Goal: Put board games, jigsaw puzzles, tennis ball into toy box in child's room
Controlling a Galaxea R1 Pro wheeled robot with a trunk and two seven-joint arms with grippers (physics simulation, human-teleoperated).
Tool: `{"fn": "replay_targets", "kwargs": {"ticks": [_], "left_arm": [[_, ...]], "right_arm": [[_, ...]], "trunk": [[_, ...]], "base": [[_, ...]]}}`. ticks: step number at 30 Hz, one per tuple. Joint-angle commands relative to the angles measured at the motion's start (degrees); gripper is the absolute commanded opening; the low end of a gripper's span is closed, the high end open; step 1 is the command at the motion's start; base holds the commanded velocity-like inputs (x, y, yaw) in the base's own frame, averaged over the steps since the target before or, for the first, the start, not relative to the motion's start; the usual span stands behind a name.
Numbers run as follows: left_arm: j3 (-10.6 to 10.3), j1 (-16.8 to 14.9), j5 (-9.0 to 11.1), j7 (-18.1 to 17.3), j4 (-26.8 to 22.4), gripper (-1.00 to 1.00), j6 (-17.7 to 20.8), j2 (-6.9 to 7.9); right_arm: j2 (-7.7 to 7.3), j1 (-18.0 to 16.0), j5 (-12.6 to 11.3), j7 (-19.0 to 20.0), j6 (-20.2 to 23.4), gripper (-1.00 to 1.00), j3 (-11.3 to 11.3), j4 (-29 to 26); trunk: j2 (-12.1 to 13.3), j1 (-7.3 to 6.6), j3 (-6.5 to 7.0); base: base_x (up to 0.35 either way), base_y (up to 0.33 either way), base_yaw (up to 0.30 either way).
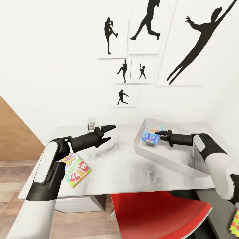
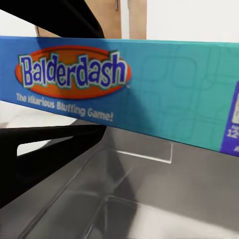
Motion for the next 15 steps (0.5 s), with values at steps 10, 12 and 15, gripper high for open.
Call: {"fn": "replay_targets", "kwargs": {"ticks": [10,12,15], "left_arm": [[0.04,-0.05,0.56,0.6,-0.04,1.0,0.1,-0.01],[0.04,-0.05,0.56,0.6,-0.06,1.0,0.1,-0.01],[0.04,-0.05,0.56,0.6,-0.07,1.0,0.1,0.0]], "right_arm": [[0.13,-1.26,0.47,0.46,0.12,-1.0,-0.27,-0.03],[0.18,-1.31,0.46,0.46,0.12,-1.0,-0.26,-0.03],[0.38,-1.38,0.47,0.44,0.12,-1.0,-0.24,-0.04]], "trunk": [[-0.11,0.03,-0.1],[-0.11,0.03,-0.1],[-0.11,0.03,-0.11]], "base": [[0.0,0.0,0.0],[0.0,0.0,0.0],[0.0,0.0,0.0]]}}
